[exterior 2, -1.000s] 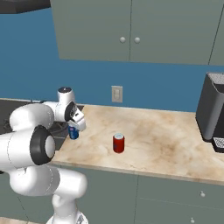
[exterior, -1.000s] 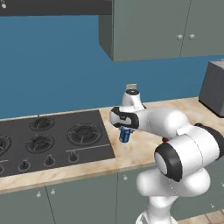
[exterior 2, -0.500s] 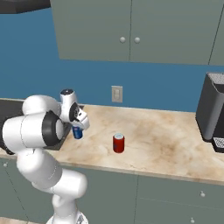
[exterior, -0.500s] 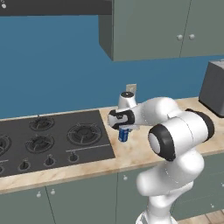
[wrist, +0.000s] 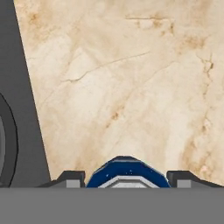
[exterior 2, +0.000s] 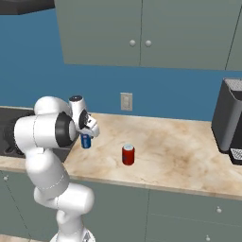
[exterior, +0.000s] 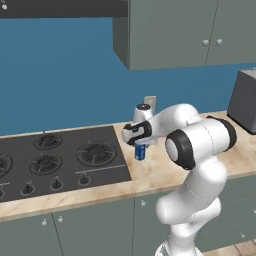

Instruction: Four empty soda cans are scattered around the kitchen. Gather all the cans and cluster them next to the stove for recycling.

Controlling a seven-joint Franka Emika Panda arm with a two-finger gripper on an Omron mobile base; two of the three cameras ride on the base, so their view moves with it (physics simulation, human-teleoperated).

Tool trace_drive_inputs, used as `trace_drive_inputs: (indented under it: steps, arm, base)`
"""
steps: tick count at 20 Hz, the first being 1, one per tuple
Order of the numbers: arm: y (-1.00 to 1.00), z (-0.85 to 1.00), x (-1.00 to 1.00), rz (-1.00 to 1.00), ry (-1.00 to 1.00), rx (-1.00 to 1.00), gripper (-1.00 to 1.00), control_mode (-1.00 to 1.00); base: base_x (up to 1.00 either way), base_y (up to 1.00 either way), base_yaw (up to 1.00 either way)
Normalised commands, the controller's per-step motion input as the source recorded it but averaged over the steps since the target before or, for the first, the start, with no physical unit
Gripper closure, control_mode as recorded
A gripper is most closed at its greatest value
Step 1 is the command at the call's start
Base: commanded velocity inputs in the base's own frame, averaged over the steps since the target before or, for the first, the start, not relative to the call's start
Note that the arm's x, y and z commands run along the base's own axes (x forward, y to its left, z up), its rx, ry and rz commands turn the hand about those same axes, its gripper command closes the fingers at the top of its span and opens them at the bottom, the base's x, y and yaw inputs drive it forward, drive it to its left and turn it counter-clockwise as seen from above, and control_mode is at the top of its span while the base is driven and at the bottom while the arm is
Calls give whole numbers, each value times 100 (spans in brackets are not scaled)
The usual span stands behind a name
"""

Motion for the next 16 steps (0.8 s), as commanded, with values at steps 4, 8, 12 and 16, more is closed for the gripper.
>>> trace_drive_inputs:
  steps: [4, 8, 12, 16]
  arm:
    - [0, -26, 27, 4, -7, -5, 100, -100]
    - [0, -32, -6, 0, -8, -10, 100, -100]
    - [0, -28, -19, 0, -11, -7, 100, -100]
    - [-3, -12, -16, 0, -16, -1, 100, -100]
  base:
    - [0, 0, 0]
    - [0, 0, 0]
    - [0, 0, 0]
    - [0, 0, 0]
